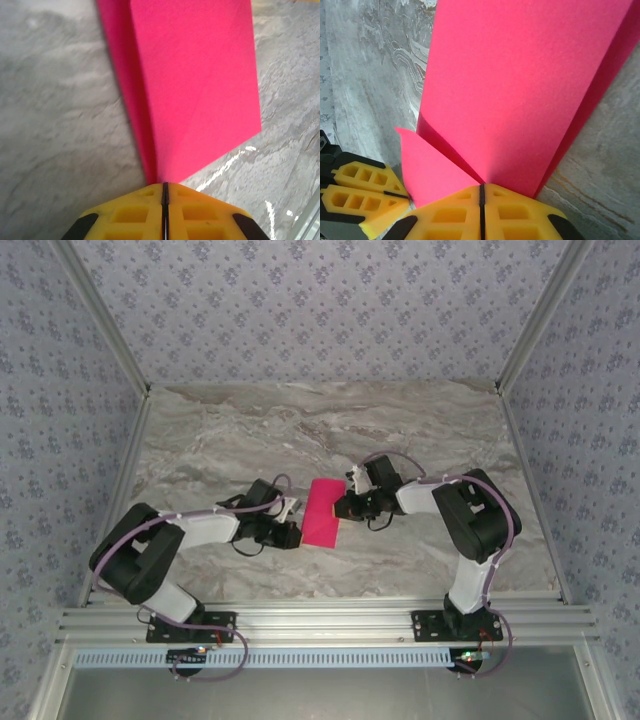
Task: Fold a paper plane with a square sheet of paper (fold left side to right side)
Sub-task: Fold the triangle a second time at the center of the table, then turn over the paper at the center of the table.
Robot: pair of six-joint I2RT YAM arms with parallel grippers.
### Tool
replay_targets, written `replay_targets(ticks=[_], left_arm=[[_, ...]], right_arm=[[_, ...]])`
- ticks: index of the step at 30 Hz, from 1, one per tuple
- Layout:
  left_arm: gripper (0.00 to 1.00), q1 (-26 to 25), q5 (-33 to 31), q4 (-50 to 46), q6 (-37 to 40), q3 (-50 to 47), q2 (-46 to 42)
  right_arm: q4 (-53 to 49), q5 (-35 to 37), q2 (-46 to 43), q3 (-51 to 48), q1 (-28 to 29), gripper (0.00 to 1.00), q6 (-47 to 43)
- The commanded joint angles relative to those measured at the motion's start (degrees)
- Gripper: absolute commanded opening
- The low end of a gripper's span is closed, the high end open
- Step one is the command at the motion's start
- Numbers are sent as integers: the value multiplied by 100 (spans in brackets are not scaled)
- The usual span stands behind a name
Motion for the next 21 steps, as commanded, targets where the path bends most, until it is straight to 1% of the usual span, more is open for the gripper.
replay_targets(ticks=[1,3,6,8,10,11,14,17,21], left_arm=[[17,128,229,-205,-13,38,-401],[24,222,356,-126,-39,128,-528],[28,331,479,-28,-32,300,-599],[31,375,519,-8,41,423,-533],[39,405,541,55,115,562,-385],[40,422,552,102,135,605,-306],[43,492,624,309,162,752,7],[44,512,776,447,189,944,374],[44,513,1007,531,207,1203,831]], right_arm=[[-30,82,-146,-78,-135,12,17],[-42,103,-366,-47,-168,14,2],[-163,294,-733,-43,-220,19,-98],[-318,436,-951,-59,-239,26,-205],[-457,563,-1133,-105,-252,34,-308],[-523,594,-1173,-123,-265,36,-355],[-615,641,-1292,-234,-266,43,-416],[-590,607,-1356,-333,-261,46,-411],[-619,563,-1400,-383,-253,47,-420]])
